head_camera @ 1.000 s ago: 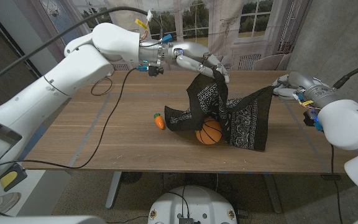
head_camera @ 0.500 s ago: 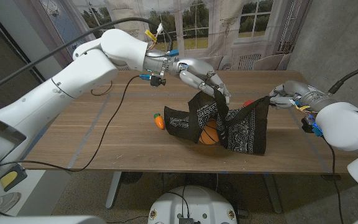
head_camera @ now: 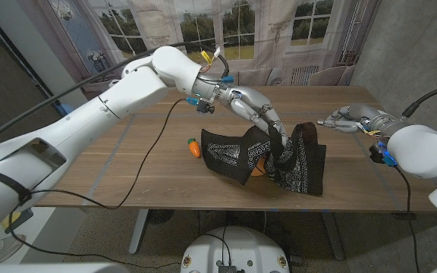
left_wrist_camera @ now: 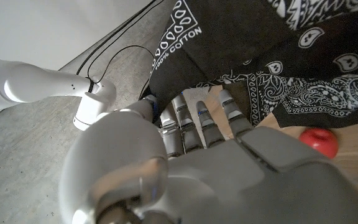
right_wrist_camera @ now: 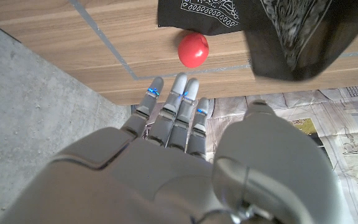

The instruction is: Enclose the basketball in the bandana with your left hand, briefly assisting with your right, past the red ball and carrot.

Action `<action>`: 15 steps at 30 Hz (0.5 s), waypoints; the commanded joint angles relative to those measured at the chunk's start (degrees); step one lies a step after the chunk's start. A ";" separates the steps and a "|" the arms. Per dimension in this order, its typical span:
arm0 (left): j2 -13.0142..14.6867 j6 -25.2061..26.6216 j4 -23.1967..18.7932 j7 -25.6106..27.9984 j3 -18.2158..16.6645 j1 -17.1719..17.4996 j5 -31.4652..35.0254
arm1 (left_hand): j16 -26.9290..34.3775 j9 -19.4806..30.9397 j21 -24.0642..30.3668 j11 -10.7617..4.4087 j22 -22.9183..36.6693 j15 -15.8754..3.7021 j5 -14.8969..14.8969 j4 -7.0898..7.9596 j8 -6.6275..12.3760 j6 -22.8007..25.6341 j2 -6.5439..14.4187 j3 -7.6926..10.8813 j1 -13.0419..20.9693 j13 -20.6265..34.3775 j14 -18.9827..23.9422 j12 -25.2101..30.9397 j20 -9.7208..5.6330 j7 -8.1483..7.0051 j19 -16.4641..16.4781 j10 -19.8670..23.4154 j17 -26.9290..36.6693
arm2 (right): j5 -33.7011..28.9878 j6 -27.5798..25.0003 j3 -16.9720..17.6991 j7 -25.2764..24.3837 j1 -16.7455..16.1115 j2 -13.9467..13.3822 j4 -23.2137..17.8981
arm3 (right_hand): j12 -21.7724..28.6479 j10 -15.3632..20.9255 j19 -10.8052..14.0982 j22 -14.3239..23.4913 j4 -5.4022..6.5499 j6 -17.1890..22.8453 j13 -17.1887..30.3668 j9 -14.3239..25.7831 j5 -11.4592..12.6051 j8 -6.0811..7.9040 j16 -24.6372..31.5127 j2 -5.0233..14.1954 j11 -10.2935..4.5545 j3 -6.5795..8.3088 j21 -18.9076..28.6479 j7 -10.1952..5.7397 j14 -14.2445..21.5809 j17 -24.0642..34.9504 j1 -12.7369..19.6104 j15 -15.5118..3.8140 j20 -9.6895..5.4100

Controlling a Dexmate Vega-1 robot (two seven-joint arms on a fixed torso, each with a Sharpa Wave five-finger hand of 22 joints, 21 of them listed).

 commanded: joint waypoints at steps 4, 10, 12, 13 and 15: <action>-5.56 -2.94 8.78 -4.37 2.49 -2.30 -1.65 | -1.40 -12.33 -1.08 5.58 -0.75 4.64 -0.06 0.64 -20.86 -23.33 -7.29 -8.00 -12.75 -3.80 -4.96 -5.93 1.01 -2.20 -3.75 -10.64 -2.44 | -3.13 28.46 6.27 -4.65 -9.20 13.35 7.82 | -11.76 -13.26 -7.49 -0.10 -0.19 -13.29 -5.97 -3.45 2.72 -1.42 -0.05 -1.92 0.69 -5.47 -6.87 -1.32 -15.92 -6.72 -5.02 5.10 3.62; -5.59 -3.12 10.07 -3.29 0.07 -0.78 -5.57 | -2.43 -20.61 -4.25 7.93 -1.22 7.54 2.46 0.77 -33.05 -36.16 -15.63 -15.82 -19.43 -7.78 -12.93 -8.62 0.95 -3.99 -8.03 -21.49 -3.95 | 0.09 44.64 8.19 -2.12 -8.58 19.61 14.19 | -15.54 -16.94 -12.97 -0.15 -0.34 -14.72 -8.03 -3.87 4.59 -0.91 -0.01 -3.96 1.25 -8.68 -11.09 -2.17 -22.46 -9.28 -6.98 7.20 4.15; -5.58 -3.55 10.40 -3.59 -0.21 -0.83 -5.89 | -2.37 -21.99 -5.06 8.37 -1.21 7.94 3.40 1.11 -34.98 -39.32 -17.63 -17.84 -20.87 -8.54 -14.40 -8.71 0.97 -4.48 -9.20 -23.54 -3.96 | 3.23 51.11 8.62 -0.40 -7.51 21.67 17.58 | -15.80 -17.25 -13.24 -0.15 -0.33 -14.55 -8.17 -3.88 4.77 -0.81 0.11 -4.20 1.24 -9.00 -11.36 -2.36 -22.59 -9.45 -7.20 7.19 4.19; -4.89 -0.34 9.56 -2.21 -0.84 -0.20 -7.68 | -2.33 -22.38 -5.28 8.48 -1.19 7.84 3.70 1.31 -35.35 -40.09 -18.15 -18.50 -21.45 -8.77 -14.80 -8.69 0.98 -4.91 -9.53 -24.09 -3.94 | 2.39 51.93 8.21 -0.92 -7.22 21.94 18.14 | -15.78 -16.99 -13.33 -0.15 -0.31 -14.24 -8.27 -3.89 4.89 -0.68 0.22 -4.34 1.19 -9.22 -11.49 -2.48 -22.57 -9.56 -7.37 7.14 4.20; -2.65 -1.39 5.79 4.11 -2.60 1.57 -4.04 | -2.12 -22.78 -5.48 8.65 -1.10 8.32 3.96 1.81 -35.42 -40.21 -18.34 -19.20 -22.45 -9.02 -14.83 -8.51 1.00 -5.38 -9.86 -24.26 -3.90 | 2.18 53.30 7.59 -1.39 -6.37 22.76 19.23 | -15.77 -16.46 -13.33 -0.14 -0.20 -13.39 -8.48 -3.90 5.15 -0.34 0.56 -4.57 1.23 -9.69 -11.73 -2.62 -22.22 -9.81 -7.85 7.07 4.18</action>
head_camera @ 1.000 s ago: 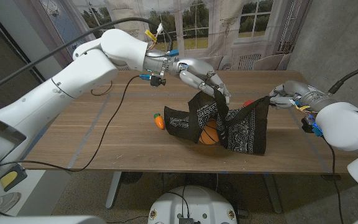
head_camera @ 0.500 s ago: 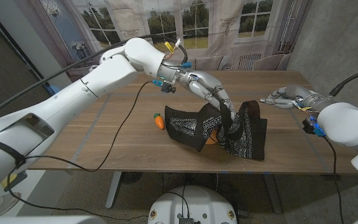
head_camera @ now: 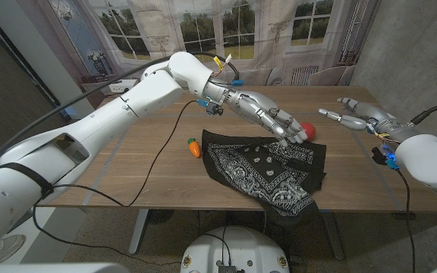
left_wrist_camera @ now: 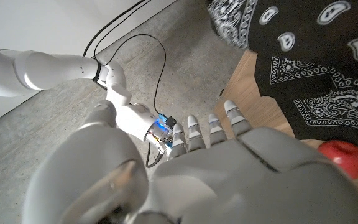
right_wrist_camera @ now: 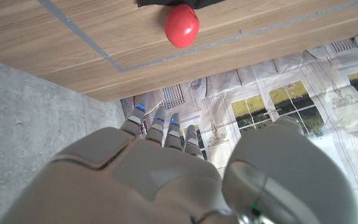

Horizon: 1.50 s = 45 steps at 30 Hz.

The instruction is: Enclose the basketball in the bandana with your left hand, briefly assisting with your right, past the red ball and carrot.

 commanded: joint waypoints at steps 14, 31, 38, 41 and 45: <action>10.94 10.88 -21.13 20.71 0.20 0.08 30.43 | 0.20 -2.86 -0.86 -1.41 0.50 -0.12 0.64 1.05 -0.74 2.38 4.85 -0.67 -0.57 -3.29 0.15 0.60 0.12 -9.26 0.11 -1.00 -0.22 | -1.17 33.24 -1.99 -3.29 3.95 12.21 12.82 | -0.25 2.68 3.20 0.23 0.55 3.72 -1.26 0.10 1.89 1.34 1.65 1.28 0.59 -1.88 -0.13 -0.45 1.67 -1.46 -2.12 -0.71 -0.19; 10.48 14.76 -27.97 19.96 4.75 2.48 54.65 | -0.29 -2.74 -2.95 -2.24 0.54 0.65 0.62 -0.18 -1.82 -7.99 3.72 -2.17 0.34 -4.38 -6.31 -0.54 0.15 -9.64 -3.34 -11.39 0.10 | -2.83 37.86 -5.16 -7.50 6.96 14.14 15.27 | -0.09 5.14 6.45 0.26 0.69 5.77 -2.14 0.08 2.19 1.72 2.53 2.70 0.07 -2.48 0.19 -1.00 4.11 -2.61 -3.04 -1.82 -0.23; 9.75 14.82 -28.99 16.83 4.85 4.08 60.96 | -0.15 -2.68 -3.00 -2.13 0.59 0.49 0.73 -0.32 -1.86 -10.34 3.53 -2.51 0.44 -4.49 -6.91 -0.40 0.17 -9.63 -3.20 -12.87 0.14 | -3.32 38.84 -6.02 -8.28 7.63 14.10 15.62 | 0.01 6.05 7.31 0.28 0.76 6.49 -2.40 0.08 2.20 1.83 2.72 3.02 -0.08 -2.78 0.22 -1.14 4.81 -2.97 -3.51 -1.94 -0.14; 8.91 14.70 -27.95 14.53 4.52 4.54 60.18 | 0.26 -2.64 -2.75 -2.23 0.62 0.39 0.84 -0.55 -1.69 -10.93 3.13 -2.76 0.65 -4.54 -6.15 0.05 0.07 -9.69 -2.48 -12.40 0.13 | -3.37 39.39 -6.33 -8.51 7.84 14.06 15.89 | 0.05 6.43 7.68 0.28 0.77 6.80 -2.51 0.08 2.20 1.88 2.90 3.15 -0.01 -2.90 0.24 -1.16 5.36 -3.13 -3.70 -2.08 -0.12; 8.08 14.13 -27.37 11.65 5.29 4.44 61.84 | 0.38 -2.62 -2.65 -1.96 0.62 0.32 0.96 -0.78 -1.61 -11.33 2.82 -2.91 0.92 -4.57 -5.93 0.17 0.10 -9.70 -2.12 -12.49 0.10 | -3.62 39.60 -6.78 -9.00 8.07 14.11 16.01 | 0.14 7.03 8.09 0.28 0.77 7.14 -2.66 0.08 2.20 1.91 2.98 3.32 -0.11 -3.07 0.21 -1.23 5.73 -3.35 -3.91 -2.24 -0.07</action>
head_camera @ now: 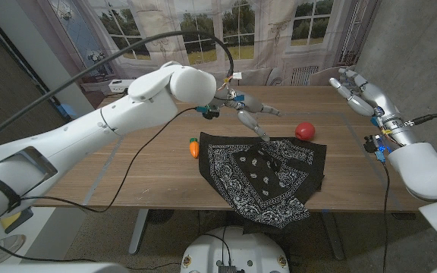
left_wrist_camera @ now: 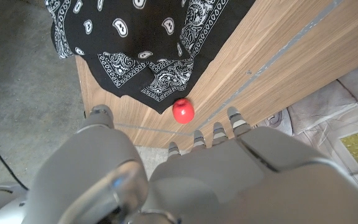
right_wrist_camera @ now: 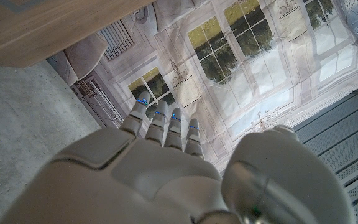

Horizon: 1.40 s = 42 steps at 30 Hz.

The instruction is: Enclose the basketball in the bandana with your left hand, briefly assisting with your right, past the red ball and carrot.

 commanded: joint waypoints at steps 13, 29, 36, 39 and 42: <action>-4.21 -1.56 0.15 -9.78 2.21 3.65 12.61 | 0.49 0.40 0.75 0.52 0.23 0.12 1.07 -1.14 0.65 -4.65 -1.32 -0.68 2.37 0.02 0.91 0.75 0.32 -0.30 2.05 -1.96 0.09 | -0.37 2.76 -1.47 -1.74 0.42 0.26 0.68 | 0.16 2.04 1.49 0.14 0.17 1.48 -0.35 0.06 0.41 0.23 0.74 0.80 0.04 -0.95 0.03 -0.20 1.60 -0.64 -0.93 -0.81 0.17; -5.67 -1.55 -1.36 -11.65 2.13 9.04 21.69 | -0.02 0.60 0.76 1.57 0.25 0.79 2.22 -2.32 0.56 -7.74 -1.79 -1.11 4.50 0.10 -0.95 0.60 0.40 -0.30 2.87 -4.68 0.08 | -0.34 4.08 -0.24 -0.72 -1.17 0.67 -0.10 | 0.14 2.83 1.71 0.15 0.10 2.16 -0.66 0.06 0.40 0.25 0.80 1.27 0.00 -1.26 -0.31 -0.18 2.20 -1.13 -1.28 -0.91 0.25; -5.65 -3.99 -0.48 -9.92 1.79 12.04 24.40 | -0.12 0.66 0.59 1.88 0.24 0.80 2.64 -2.53 0.47 -9.06 -1.58 -1.18 5.12 0.17 -1.72 0.41 0.40 -0.27 2.73 -6.19 0.15 | 0.06 6.46 -0.03 -0.42 -1.87 1.28 0.68 | 0.10 3.03 1.74 0.15 0.04 2.18 -0.76 0.06 0.39 0.17 0.77 1.39 0.01 -1.37 -0.45 -0.15 2.29 -1.31 -1.35 -0.93 0.26; -5.67 -4.12 -0.42 -9.42 0.99 13.40 24.40 | -0.23 0.69 0.44 2.11 0.23 0.85 2.91 -2.63 0.43 -9.92 -1.27 -1.15 5.52 0.22 -2.41 0.37 0.38 -0.27 2.57 -7.02 0.20 | -1.07 6.24 -0.05 -0.58 -2.22 1.41 -0.08 | 0.23 3.63 1.81 0.15 -0.01 2.56 -0.86 0.07 0.39 0.25 0.77 1.51 0.11 -1.48 -0.57 0.14 2.44 -1.48 -1.41 -1.05 0.25; -5.58 -4.84 -0.39 -8.61 0.97 14.30 26.05 | -0.20 0.72 0.32 2.32 0.22 0.81 3.08 -2.69 0.42 -10.47 -1.11 -1.16 5.77 0.25 -2.62 0.38 0.38 -0.27 2.39 -7.46 0.23 | -0.99 5.99 0.08 -0.06 -2.17 1.38 -0.28 | 0.25 3.95 1.89 0.15 -0.07 2.89 -0.95 0.06 0.38 0.30 0.82 1.60 0.04 -1.57 -0.67 0.23 2.70 -1.63 -1.43 -1.24 0.25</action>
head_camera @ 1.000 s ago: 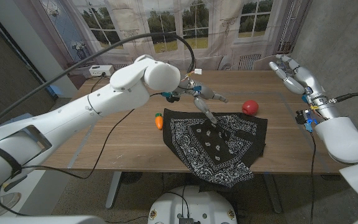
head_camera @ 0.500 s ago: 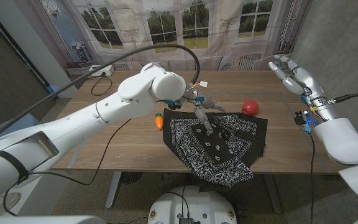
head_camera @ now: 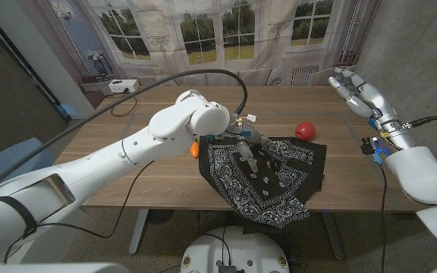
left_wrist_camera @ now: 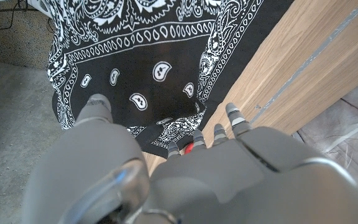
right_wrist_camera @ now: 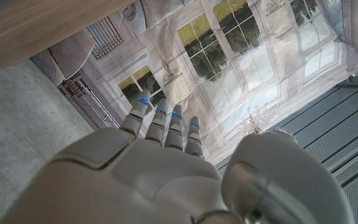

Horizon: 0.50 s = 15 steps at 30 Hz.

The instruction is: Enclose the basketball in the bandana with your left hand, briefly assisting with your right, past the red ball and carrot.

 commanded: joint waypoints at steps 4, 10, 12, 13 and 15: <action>-0.52 -2.87 1.91 2.98 -2.08 6.24 2.98 | -0.14 0.21 -0.15 0.54 0.24 0.06 0.58 -0.35 0.12 -10.66 0.34 0.08 0.97 0.21 -1.33 0.01 0.25 -0.08 -0.28 -7.54 0.27 | -0.94 0.83 0.19 0.78 -0.84 0.73 -0.73 | 0.26 0.95 0.51 0.16 0.05 0.96 0.01 0.06 0.38 0.29 0.33 0.29 -0.13 -0.69 -0.50 -0.04 0.81 -0.15 -0.05 -0.20 0.24; -0.23 -3.85 2.09 4.93 -2.31 8.06 4.92 | 0.03 0.25 -0.25 0.84 0.22 0.00 0.80 -0.40 0.22 -11.09 0.67 0.12 1.30 0.27 -1.23 0.16 0.11 -0.12 -0.38 -7.83 0.31 | -1.87 0.37 0.38 0.47 -1.44 1.32 -1.72 | 0.30 1.38 0.50 0.16 -0.02 1.07 -0.10 0.05 0.39 0.23 0.27 0.38 -0.09 -0.84 -0.69 -0.05 0.85 -0.36 -0.10 -0.21 0.27; -0.28 -4.18 2.16 5.25 -1.73 8.32 7.38 | 0.28 0.28 -0.21 0.78 0.19 -0.28 0.91 -0.44 0.31 -11.21 0.86 0.15 1.50 0.29 -0.72 0.31 0.02 -0.13 -0.18 -7.76 0.33 | -2.00 0.06 0.39 0.72 -1.43 1.26 -1.86 | 0.32 1.55 0.50 0.16 -0.04 1.06 -0.14 0.05 0.39 0.20 0.25 0.42 0.01 -0.88 -0.75 -0.03 0.87 -0.43 -0.12 -0.23 0.27; 0.12 -4.76 2.13 7.35 -1.95 9.17 8.21 | 0.33 0.29 -0.19 0.68 0.18 -0.32 0.96 -0.47 0.36 -11.24 0.95 0.17 1.62 0.30 -0.61 0.36 0.00 -0.14 -0.07 -7.81 0.34 | -2.02 -0.43 0.25 0.69 -1.39 1.41 -2.07 | 0.34 1.64 0.51 0.16 -0.05 1.08 -0.15 0.05 0.39 0.19 0.25 0.43 0.02 -0.90 -0.77 -0.03 0.88 -0.45 -0.13 -0.25 0.27; -0.18 -4.85 2.16 6.84 -1.57 9.43 10.29 | 0.51 0.33 -0.12 0.48 0.18 -0.65 1.09 -0.55 0.53 -11.20 1.20 0.24 1.94 0.33 -0.20 0.64 0.00 -0.15 0.20 -7.51 0.35 | -2.19 -0.78 0.28 1.02 -1.47 1.22 -2.24 | 0.34 1.73 0.52 0.16 -0.06 1.21 -0.18 0.05 0.39 0.21 0.25 0.46 0.06 -0.94 -0.82 -0.02 0.94 -0.51 -0.15 -0.24 0.27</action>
